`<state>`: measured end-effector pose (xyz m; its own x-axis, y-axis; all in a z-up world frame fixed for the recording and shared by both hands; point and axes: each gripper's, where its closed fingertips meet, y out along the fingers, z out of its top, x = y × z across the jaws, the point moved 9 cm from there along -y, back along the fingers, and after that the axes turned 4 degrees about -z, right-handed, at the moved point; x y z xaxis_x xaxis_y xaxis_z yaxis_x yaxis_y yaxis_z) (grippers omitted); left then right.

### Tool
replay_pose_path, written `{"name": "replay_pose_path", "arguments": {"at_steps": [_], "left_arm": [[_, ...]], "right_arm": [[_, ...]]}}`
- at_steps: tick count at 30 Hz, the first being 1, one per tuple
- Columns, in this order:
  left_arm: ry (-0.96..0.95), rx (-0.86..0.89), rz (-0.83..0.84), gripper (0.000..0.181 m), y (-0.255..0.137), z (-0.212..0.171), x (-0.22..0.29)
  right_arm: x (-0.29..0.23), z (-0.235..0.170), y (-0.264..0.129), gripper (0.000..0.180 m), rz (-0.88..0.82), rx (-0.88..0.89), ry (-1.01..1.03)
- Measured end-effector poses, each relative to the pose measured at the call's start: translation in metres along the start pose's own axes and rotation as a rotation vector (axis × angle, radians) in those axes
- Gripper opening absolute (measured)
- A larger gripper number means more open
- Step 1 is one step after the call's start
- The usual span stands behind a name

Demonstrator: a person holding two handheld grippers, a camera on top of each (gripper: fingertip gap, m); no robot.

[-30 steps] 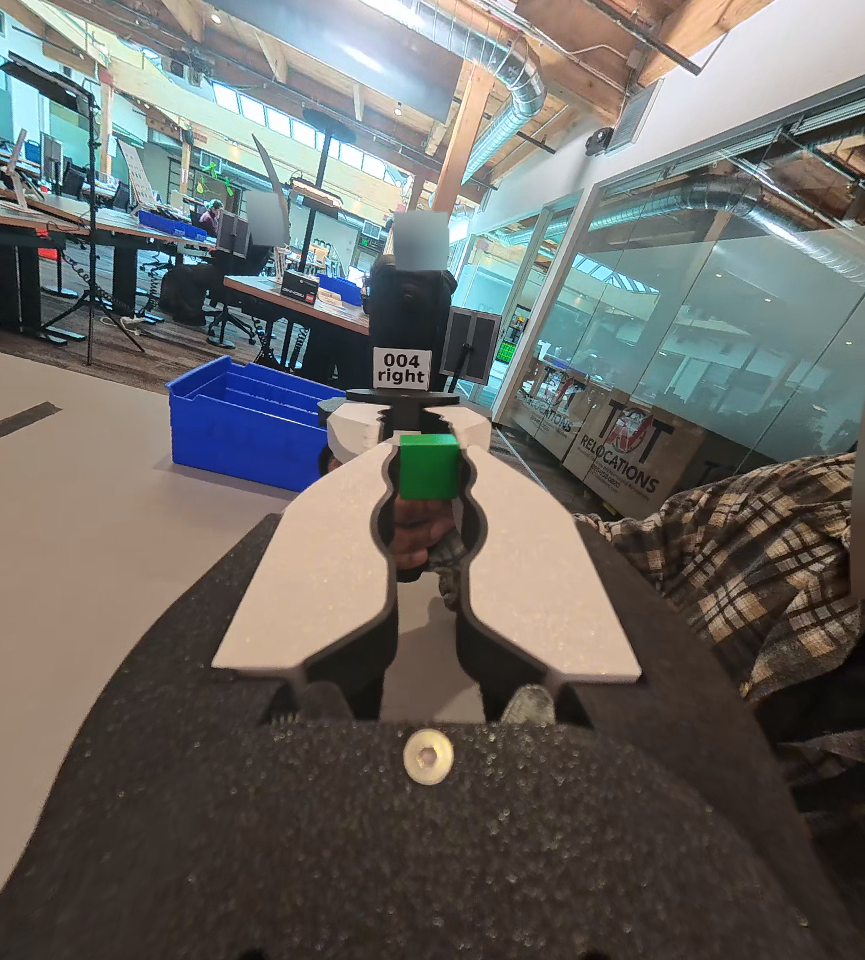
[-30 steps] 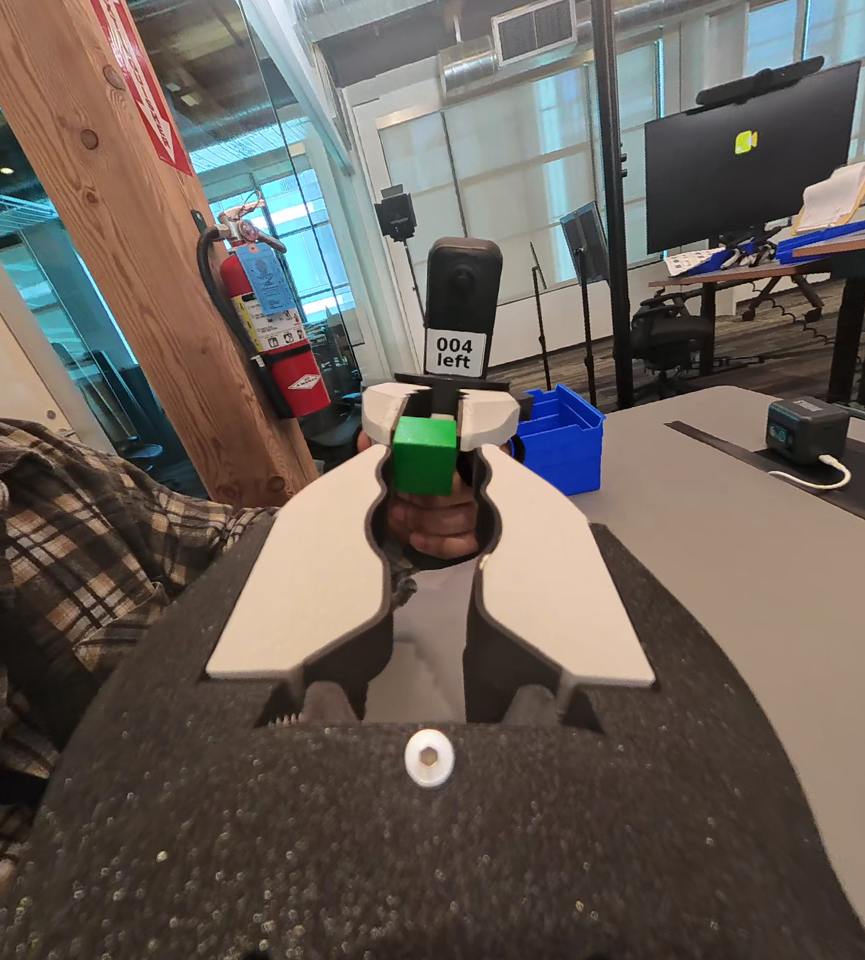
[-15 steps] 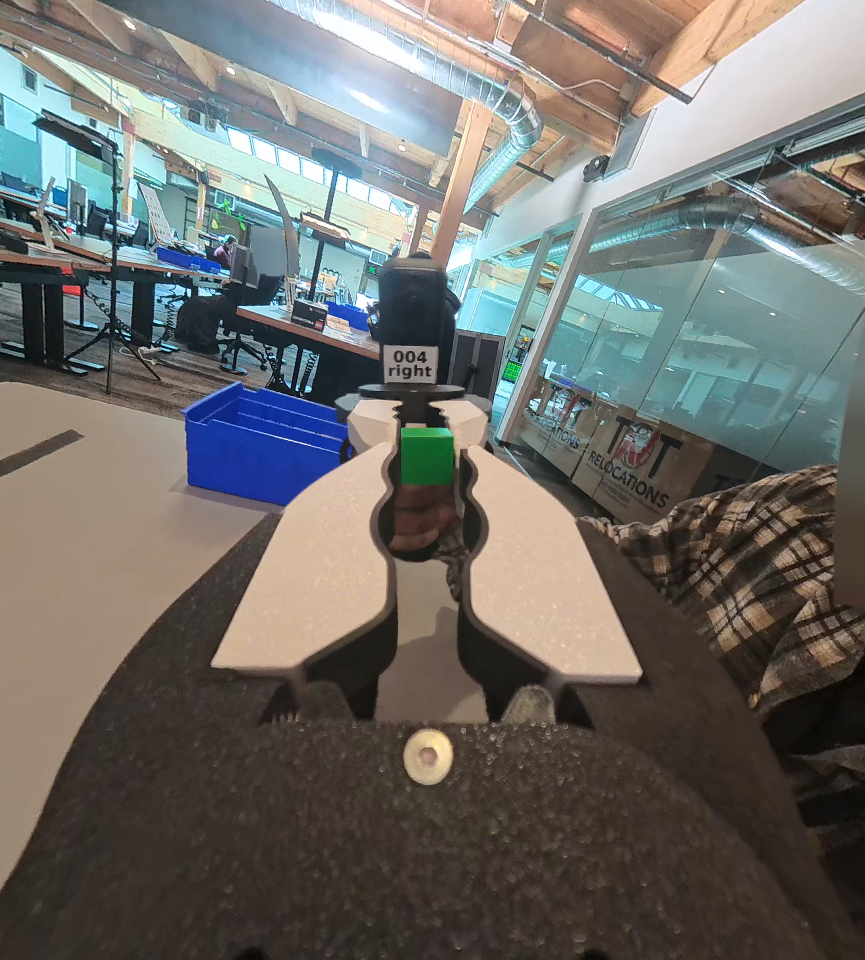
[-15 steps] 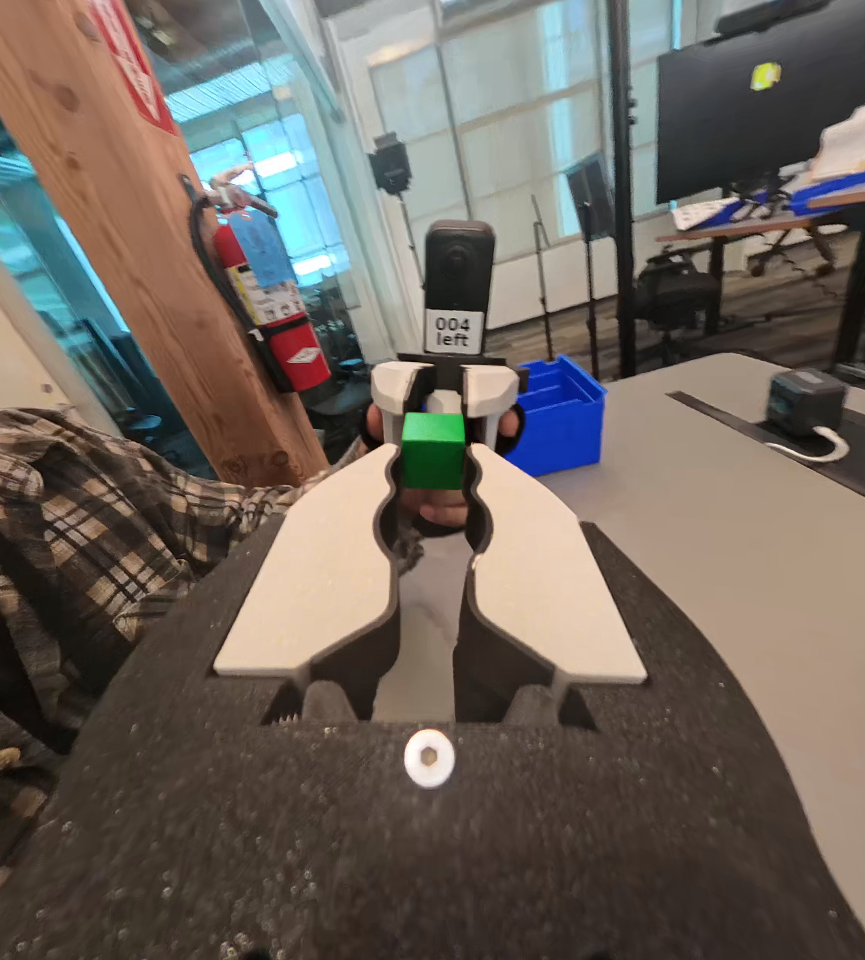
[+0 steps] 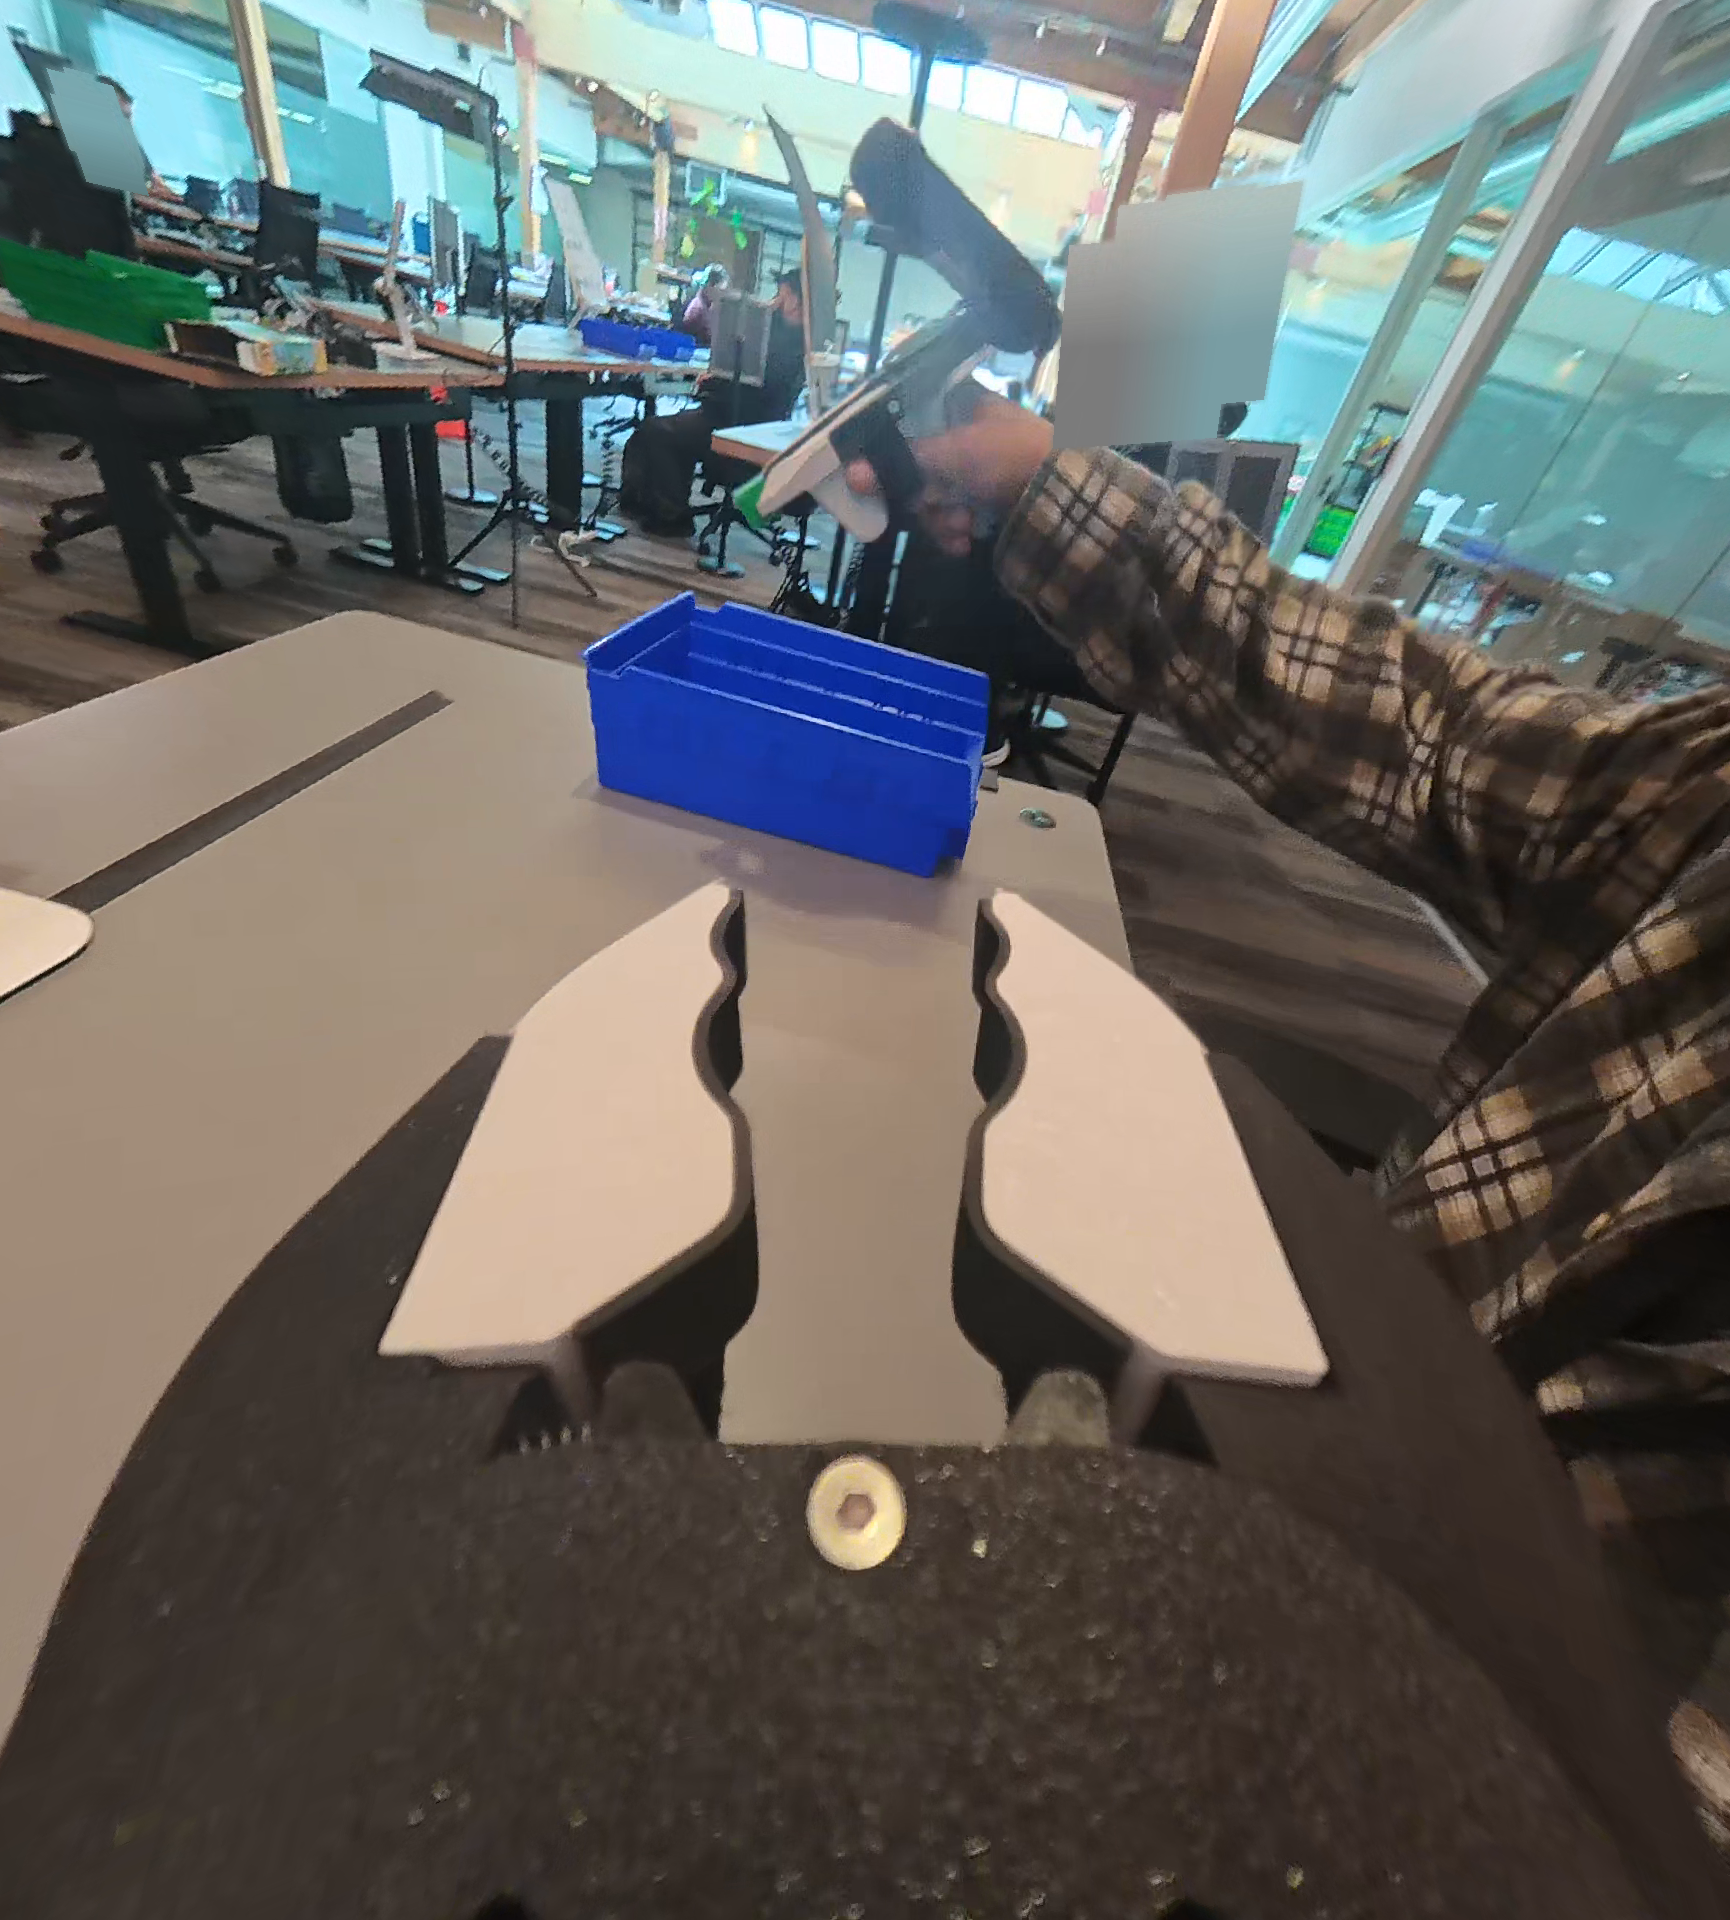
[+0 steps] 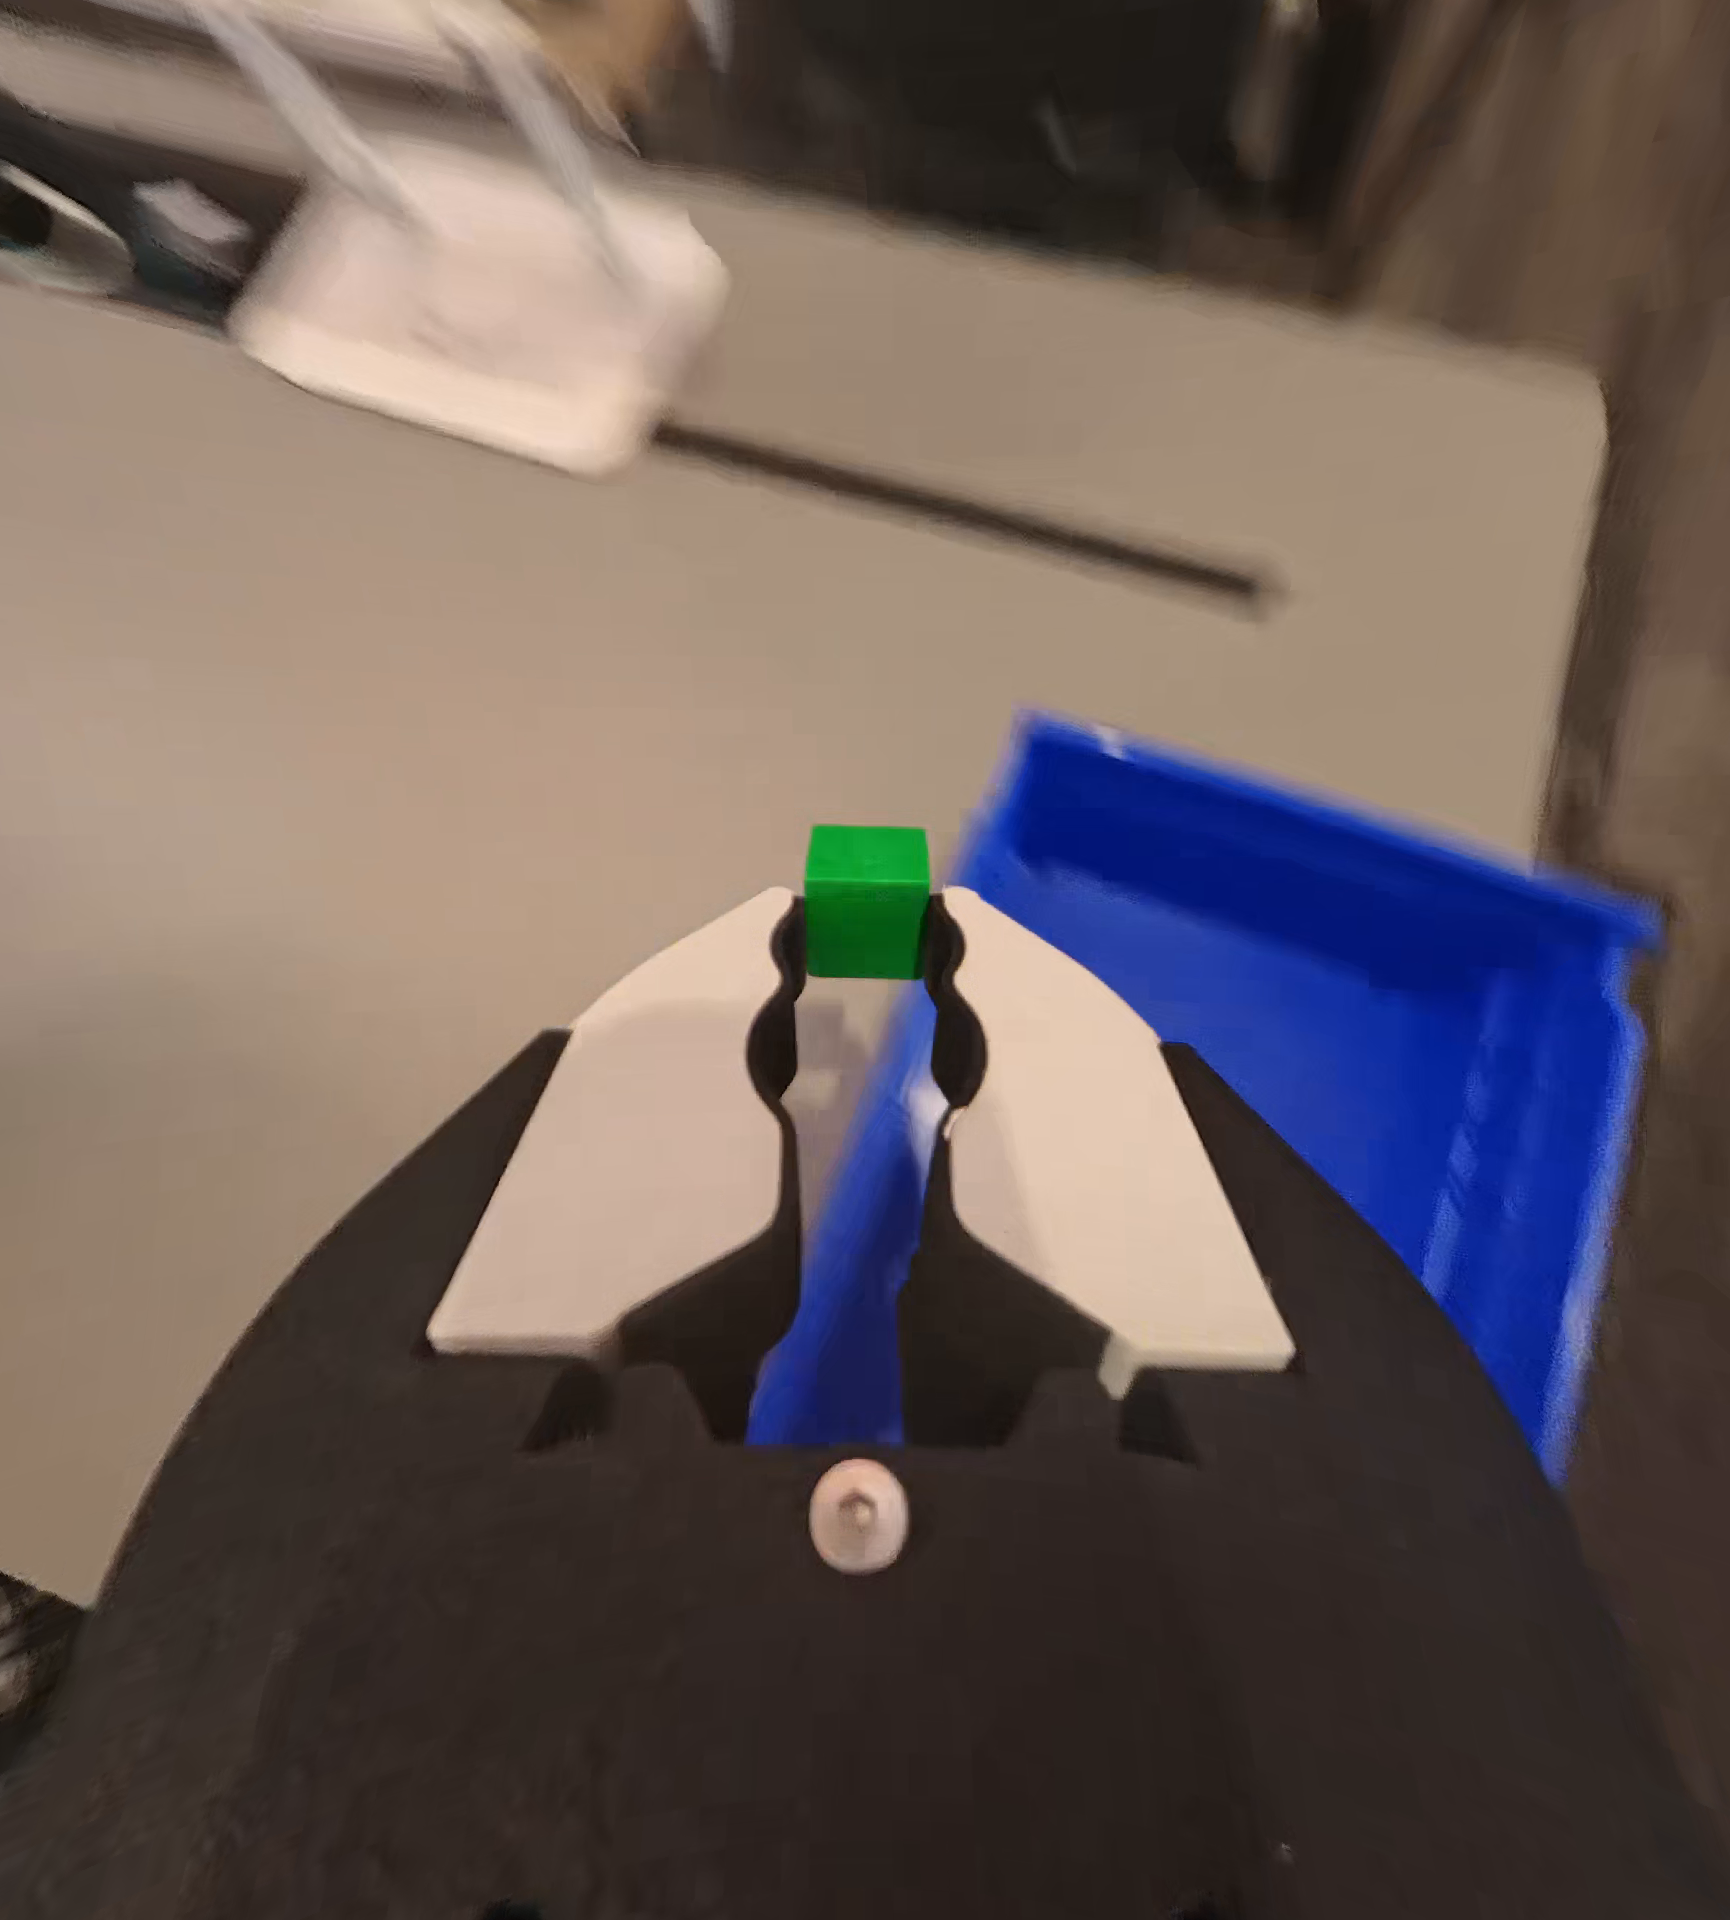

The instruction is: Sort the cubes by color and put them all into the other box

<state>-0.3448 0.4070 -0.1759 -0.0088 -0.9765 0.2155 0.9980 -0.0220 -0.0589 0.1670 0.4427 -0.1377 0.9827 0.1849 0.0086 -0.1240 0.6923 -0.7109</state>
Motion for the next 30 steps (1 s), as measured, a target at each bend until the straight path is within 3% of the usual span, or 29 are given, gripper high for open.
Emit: {"name": "replay_pose_path", "arguments": {"at_steps": [6,13,24,30], "left_arm": [[0.033,-0.069,0.053,0.042,0.002,0.004,0.014],[0.041,-0.128,0.086,0.041,0.005,0.002,0.018],[0.003,-0.144,0.101,0.039,-0.004,-0.010,0.009],[-0.014,-0.156,0.092,0.038,-0.005,-0.016,0.006]], "right_arm": [[0.042,-0.030,0.074,0.022,-0.059,-0.307,0.121],[0.056,-0.047,0.136,0.022,-0.089,-0.462,0.153],[0.066,-0.071,0.184,0.022,-0.101,-0.584,0.186],[0.066,-0.068,0.184,0.031,-0.111,-0.584,0.147]]}}
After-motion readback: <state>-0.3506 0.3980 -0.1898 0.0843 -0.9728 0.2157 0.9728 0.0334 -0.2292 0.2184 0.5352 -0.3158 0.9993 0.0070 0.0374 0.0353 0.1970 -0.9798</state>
